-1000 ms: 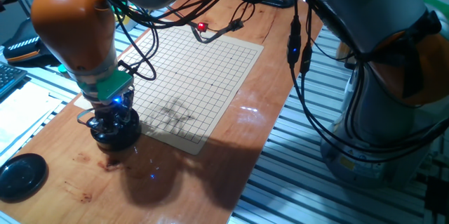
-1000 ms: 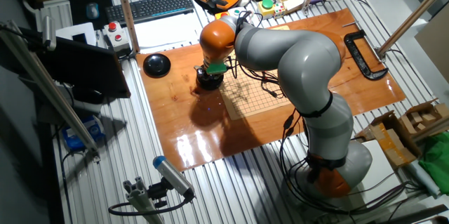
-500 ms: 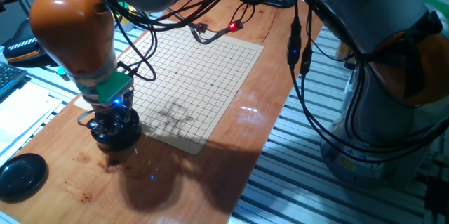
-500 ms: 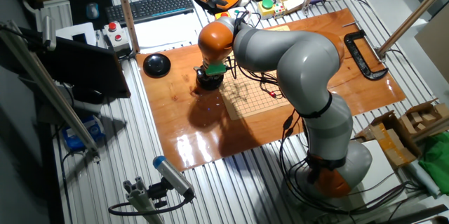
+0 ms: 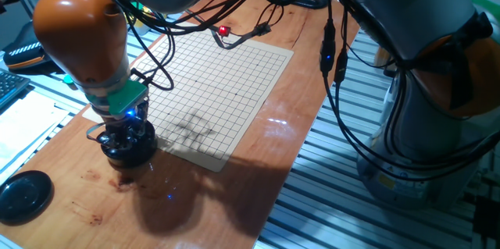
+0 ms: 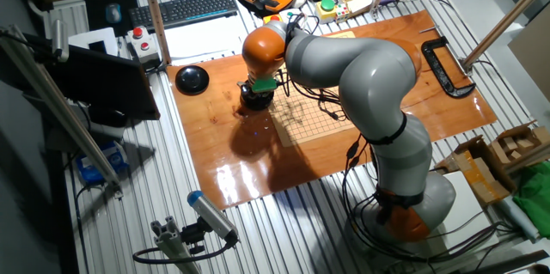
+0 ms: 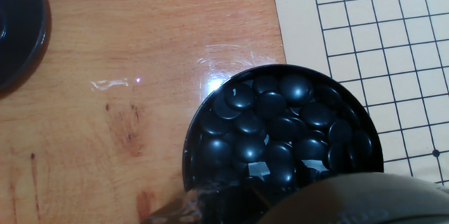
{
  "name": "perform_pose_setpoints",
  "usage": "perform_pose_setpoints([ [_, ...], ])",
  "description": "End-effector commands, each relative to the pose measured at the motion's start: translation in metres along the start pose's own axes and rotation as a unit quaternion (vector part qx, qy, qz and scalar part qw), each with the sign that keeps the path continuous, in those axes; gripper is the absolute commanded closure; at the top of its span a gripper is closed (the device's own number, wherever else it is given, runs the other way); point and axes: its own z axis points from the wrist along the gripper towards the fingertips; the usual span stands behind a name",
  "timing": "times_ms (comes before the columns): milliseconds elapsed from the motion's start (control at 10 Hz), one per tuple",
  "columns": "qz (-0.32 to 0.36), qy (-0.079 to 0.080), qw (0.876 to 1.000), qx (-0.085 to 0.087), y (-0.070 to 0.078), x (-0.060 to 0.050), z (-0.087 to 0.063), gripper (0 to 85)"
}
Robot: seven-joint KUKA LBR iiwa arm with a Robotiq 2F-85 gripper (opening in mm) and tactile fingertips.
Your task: Play the first move as black on the 3-4 point in the upper right corner of the Go board
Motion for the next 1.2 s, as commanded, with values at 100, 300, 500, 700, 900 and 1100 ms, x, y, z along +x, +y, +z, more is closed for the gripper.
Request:
perform_pose_setpoints([
  [100,0.000,0.000,1.000,-0.002,0.0000,0.0000,0.0004,53.3],
  [300,0.000,0.001,1.000,-0.003,0.0002,0.0002,0.0006,54.0],
  [500,0.001,0.002,1.000,-0.003,0.0002,0.0003,0.0007,55.0],
  [700,0.001,0.002,1.000,-0.004,0.0002,0.0004,0.0007,56.0],
  [900,-0.001,0.003,1.000,-0.004,0.0002,0.0005,0.0007,57.3],
  [1100,-0.001,0.003,1.000,-0.006,0.0001,0.0005,0.0007,58.7],
])
